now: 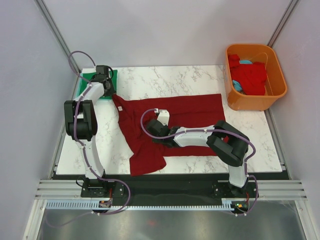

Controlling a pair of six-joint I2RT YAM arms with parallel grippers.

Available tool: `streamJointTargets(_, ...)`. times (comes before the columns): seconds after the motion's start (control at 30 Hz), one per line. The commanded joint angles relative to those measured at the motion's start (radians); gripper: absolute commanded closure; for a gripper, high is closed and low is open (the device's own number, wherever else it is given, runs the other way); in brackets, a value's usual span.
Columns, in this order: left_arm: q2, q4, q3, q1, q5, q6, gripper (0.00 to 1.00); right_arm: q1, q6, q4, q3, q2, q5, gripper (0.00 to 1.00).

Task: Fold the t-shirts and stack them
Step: Fold the tshirt

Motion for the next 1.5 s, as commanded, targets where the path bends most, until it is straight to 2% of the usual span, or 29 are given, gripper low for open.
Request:
streamJointTargets(0.0,0.013,0.019,0.042,0.005,0.004,0.071,0.95,-0.003,-0.012,-0.023,0.032,0.016,-0.025,0.73)
streamJointTargets(0.03,0.013,0.015,0.042,0.005,0.010,0.080,0.90,-0.005,-0.016,-0.021,0.037,0.016,-0.029,0.73)
streamJointTargets(0.07,0.009,0.012,0.042,0.005,0.012,0.080,0.81,-0.003,-0.016,-0.021,0.043,0.016,-0.034,0.72)
streamJointTargets(0.17,-0.024,-0.017,0.042,0.005,0.014,0.083,0.68,-0.005,-0.037,-0.029,0.055,0.002,-0.046,0.71)
streamJointTargets(0.27,-0.099,-0.077,0.036,-0.024,0.006,0.078,0.60,-0.014,-0.063,-0.061,0.078,-0.037,-0.065,0.69)
streamJointTargets(0.33,-0.164,-0.146,0.025,-0.027,0.015,0.057,0.58,-0.020,-0.078,-0.083,0.081,-0.091,-0.074,0.68)
streamJointTargets(0.47,-0.307,-0.206,-0.093,-0.050,0.055,-0.011,0.56,-0.055,-0.109,-0.119,0.094,-0.151,-0.131,0.65)
streamJointTargets(0.53,-0.376,-0.206,-0.217,-0.071,0.084,-0.056,0.56,-0.062,-0.118,-0.136,0.081,-0.188,-0.121,0.65)
streamJointTargets(0.6,-0.455,-0.204,-0.334,-0.078,0.194,-0.078,0.56,-0.080,-0.120,-0.138,0.042,-0.229,-0.117,0.65)
streamJointTargets(0.67,-0.516,-0.204,-0.451,-0.078,0.243,-0.119,0.55,-0.104,-0.120,-0.138,0.000,-0.260,-0.130,0.65)
streamJointTargets(0.77,-0.551,-0.189,-0.588,-0.088,0.288,-0.161,0.55,-0.137,-0.123,-0.139,-0.046,-0.312,-0.152,0.65)
streamJointTargets(0.87,-0.591,-0.145,-0.698,-0.093,0.262,-0.201,0.53,-0.152,-0.120,-0.139,-0.093,-0.369,-0.154,0.65)
streamJointTargets(1.03,-0.617,-0.027,-0.774,-0.098,0.297,-0.284,0.49,-0.155,-0.121,-0.135,-0.161,-0.461,-0.164,0.65)
streamJointTargets(1.2,-0.599,-0.025,-0.818,-0.113,0.230,-0.357,0.48,-0.155,-0.117,-0.127,-0.244,-0.542,-0.160,0.65)
streamJointTargets(1.23,-0.594,-0.023,-0.823,-0.113,0.221,-0.365,0.48,-0.155,-0.118,-0.126,-0.253,-0.553,-0.158,0.65)
streamJointTargets(1.33,-0.578,-0.027,-0.840,-0.117,0.179,-0.379,0.57,-0.160,-0.121,-0.126,-0.274,-0.580,-0.158,0.65)
streamJointTargets(1.37,-0.561,-0.043,-0.837,-0.116,0.166,-0.376,0.70,-0.167,-0.123,-0.126,-0.281,-0.590,-0.160,0.65)
streamJointTargets(1.4,-0.553,-0.059,-0.828,-0.116,0.158,-0.367,0.78,-0.170,-0.124,-0.130,-0.282,-0.596,-0.163,0.65)
streamJointTargets(1.43,-0.544,-0.086,-0.819,-0.117,0.150,-0.365,0.93,-0.180,-0.126,-0.133,-0.284,-0.602,-0.163,0.65)
streamJointTargets(1.47,-0.541,-0.136,-0.797,-0.118,0.083,-0.361,0.98,-0.184,-0.128,-0.136,-0.288,-0.616,-0.163,0.65)
